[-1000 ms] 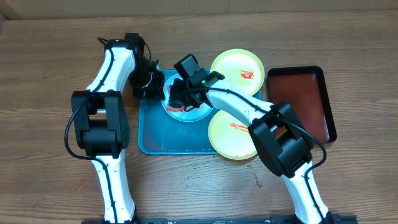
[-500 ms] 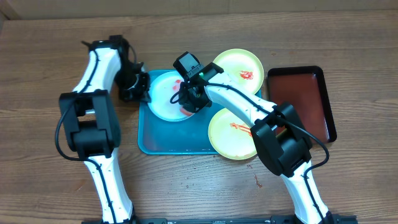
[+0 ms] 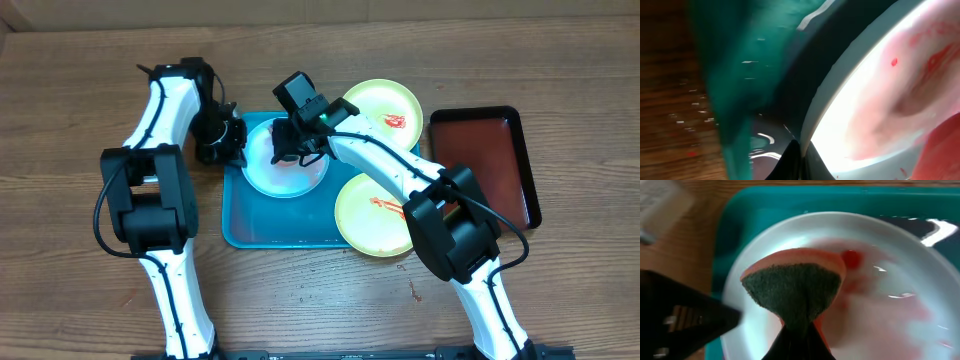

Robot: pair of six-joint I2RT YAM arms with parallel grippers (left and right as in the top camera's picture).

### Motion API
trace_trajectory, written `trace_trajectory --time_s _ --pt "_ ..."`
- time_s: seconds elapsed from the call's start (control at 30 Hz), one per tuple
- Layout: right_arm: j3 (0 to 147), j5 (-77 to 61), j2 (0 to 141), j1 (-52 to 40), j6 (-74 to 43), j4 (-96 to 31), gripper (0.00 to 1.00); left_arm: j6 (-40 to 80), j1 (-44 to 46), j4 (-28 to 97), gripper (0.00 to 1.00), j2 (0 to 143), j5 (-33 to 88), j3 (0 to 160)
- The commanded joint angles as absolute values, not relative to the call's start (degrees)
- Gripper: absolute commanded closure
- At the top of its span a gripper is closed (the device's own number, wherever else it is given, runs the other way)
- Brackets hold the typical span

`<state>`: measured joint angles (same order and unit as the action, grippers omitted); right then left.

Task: Clean dirty plates on tray and stack at the side
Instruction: 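Scrub the white plate's surface with the sponge in the right gripper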

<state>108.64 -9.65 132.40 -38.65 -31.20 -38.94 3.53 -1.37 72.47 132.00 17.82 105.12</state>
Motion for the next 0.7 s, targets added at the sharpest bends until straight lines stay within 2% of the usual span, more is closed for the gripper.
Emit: trace_trajectory --time_s 0.0,0.33,0.67 --pt "110.4 -14.6 132.8 -38.5 -33.6 -37.3 0.96 4.6 -0.6 72.6 0.96 129.4 19.4 105.1" --pt "110.4 -11.6 133.8 -39.4 -38.2 -31.8 0.96 4.8 -0.6 72.6 0.96 129.4 19.6 105.1" --pt "110.4 -2.4 135.2 -39.4 -27.0 -33.8 0.96 4.8 -0.6 72.4 0.96 129.4 19.5 105.1"
